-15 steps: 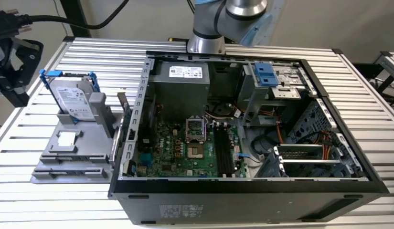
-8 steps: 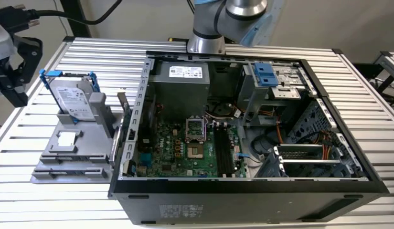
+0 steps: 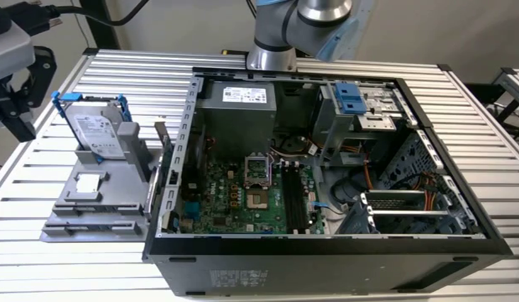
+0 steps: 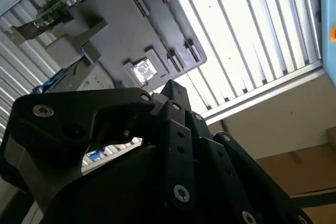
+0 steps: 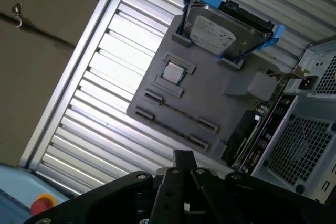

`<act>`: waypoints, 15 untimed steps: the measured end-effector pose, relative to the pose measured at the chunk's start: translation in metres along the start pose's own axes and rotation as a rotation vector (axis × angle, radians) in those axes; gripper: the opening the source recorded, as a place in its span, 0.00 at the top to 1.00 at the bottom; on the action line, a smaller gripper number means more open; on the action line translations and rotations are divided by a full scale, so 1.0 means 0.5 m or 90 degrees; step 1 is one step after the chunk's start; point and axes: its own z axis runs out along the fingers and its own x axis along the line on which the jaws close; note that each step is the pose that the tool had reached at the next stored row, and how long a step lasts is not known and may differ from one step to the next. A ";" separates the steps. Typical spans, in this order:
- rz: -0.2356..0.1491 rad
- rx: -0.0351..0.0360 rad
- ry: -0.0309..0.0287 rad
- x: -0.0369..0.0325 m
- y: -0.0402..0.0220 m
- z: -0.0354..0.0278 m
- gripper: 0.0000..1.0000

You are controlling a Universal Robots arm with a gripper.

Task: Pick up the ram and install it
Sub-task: 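Pick up the ram and move it above insertion slot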

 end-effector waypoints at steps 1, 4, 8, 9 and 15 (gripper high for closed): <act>-0.012 -0.0001 0.0006 0.000 0.000 0.000 1.00; -0.047 -0.0002 0.0022 0.000 0.000 0.000 1.00; -0.104 -0.0006 0.0049 0.000 0.000 0.000 1.00; -0.116 -0.0006 0.0055 0.000 0.000 0.000 1.00; -0.186 -0.0010 0.0087 0.000 0.000 0.002 1.00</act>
